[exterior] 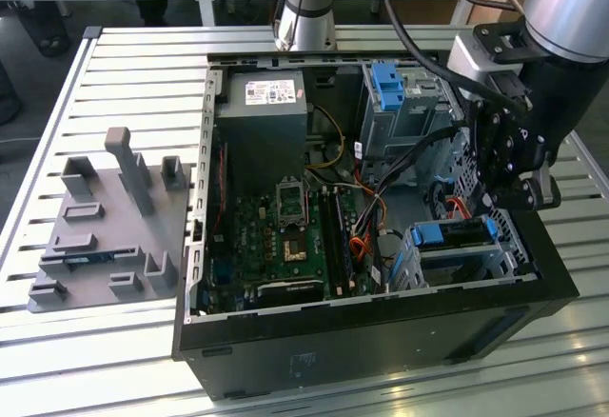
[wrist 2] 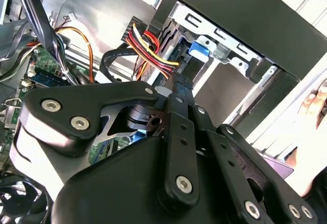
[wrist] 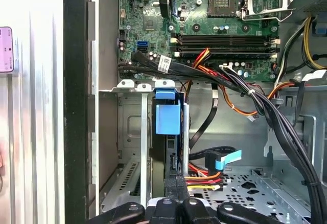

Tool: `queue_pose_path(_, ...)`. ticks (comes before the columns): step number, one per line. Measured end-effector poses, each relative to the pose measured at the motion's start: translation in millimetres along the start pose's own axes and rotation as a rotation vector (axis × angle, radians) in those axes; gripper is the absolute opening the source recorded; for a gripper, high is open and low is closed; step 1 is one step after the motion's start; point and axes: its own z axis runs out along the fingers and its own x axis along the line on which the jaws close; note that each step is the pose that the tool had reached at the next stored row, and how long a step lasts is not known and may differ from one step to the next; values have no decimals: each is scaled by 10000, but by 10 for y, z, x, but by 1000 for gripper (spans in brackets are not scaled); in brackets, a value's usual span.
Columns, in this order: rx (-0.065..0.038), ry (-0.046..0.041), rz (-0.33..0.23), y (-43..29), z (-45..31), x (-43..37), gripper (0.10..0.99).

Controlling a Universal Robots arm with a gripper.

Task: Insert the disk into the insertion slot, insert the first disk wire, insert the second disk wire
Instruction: 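Insert the second disk wire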

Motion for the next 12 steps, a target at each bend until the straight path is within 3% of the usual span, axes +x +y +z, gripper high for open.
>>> queue_pose_path(6, -41, -2, -2, 7, -67, 2, 106)
queue_pose_path(12, -43, -8, -1, 137, -81, 0, 106)
